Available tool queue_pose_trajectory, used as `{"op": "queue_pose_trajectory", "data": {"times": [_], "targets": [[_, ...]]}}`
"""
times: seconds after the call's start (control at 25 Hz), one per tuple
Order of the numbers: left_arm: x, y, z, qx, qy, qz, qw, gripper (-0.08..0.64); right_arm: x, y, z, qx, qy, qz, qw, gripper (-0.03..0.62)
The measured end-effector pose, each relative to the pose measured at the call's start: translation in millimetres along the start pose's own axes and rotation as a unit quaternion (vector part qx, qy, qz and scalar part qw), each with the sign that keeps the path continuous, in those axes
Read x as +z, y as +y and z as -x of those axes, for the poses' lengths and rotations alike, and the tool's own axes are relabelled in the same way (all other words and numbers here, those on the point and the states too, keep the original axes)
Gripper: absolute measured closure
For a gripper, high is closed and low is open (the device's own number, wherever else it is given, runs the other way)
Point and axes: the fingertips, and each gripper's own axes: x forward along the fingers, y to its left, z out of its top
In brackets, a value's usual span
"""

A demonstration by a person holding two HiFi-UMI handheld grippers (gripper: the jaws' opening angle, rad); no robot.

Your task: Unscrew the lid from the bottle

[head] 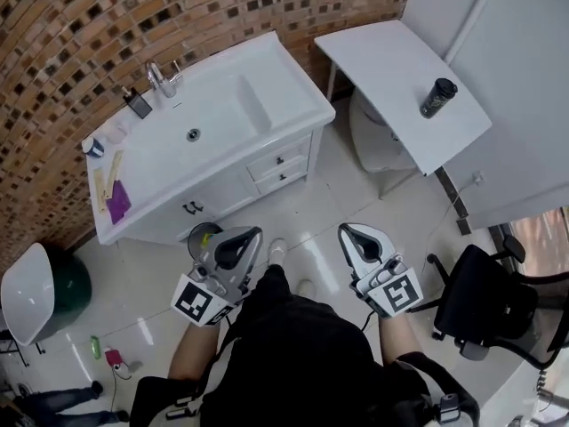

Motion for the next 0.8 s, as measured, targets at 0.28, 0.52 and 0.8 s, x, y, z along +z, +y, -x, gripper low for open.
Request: {"op": "queue_pose_trajectory", "data": {"times": [0.28, 0.52, 0.8], "targets": [[7, 54, -84, -0.1, -0.021, 0.004, 0.9948, 0.557, 25, -49, -56, -0.066, -0.003, 0.022, 0.998, 0.588], [-5, 94, -129, -0.177, -0.009, 0.009, 0.9841, 0.558, 33, -75, -105, -0.118, 0.011, 0.043, 0.992, 0.586], [-35, 74, -193, -0.279, 0.01, 0.04, 0.9594, 0.558, 18, -123, -69, -0.231, 0.064, 0.016, 0.971, 0.586]]}}
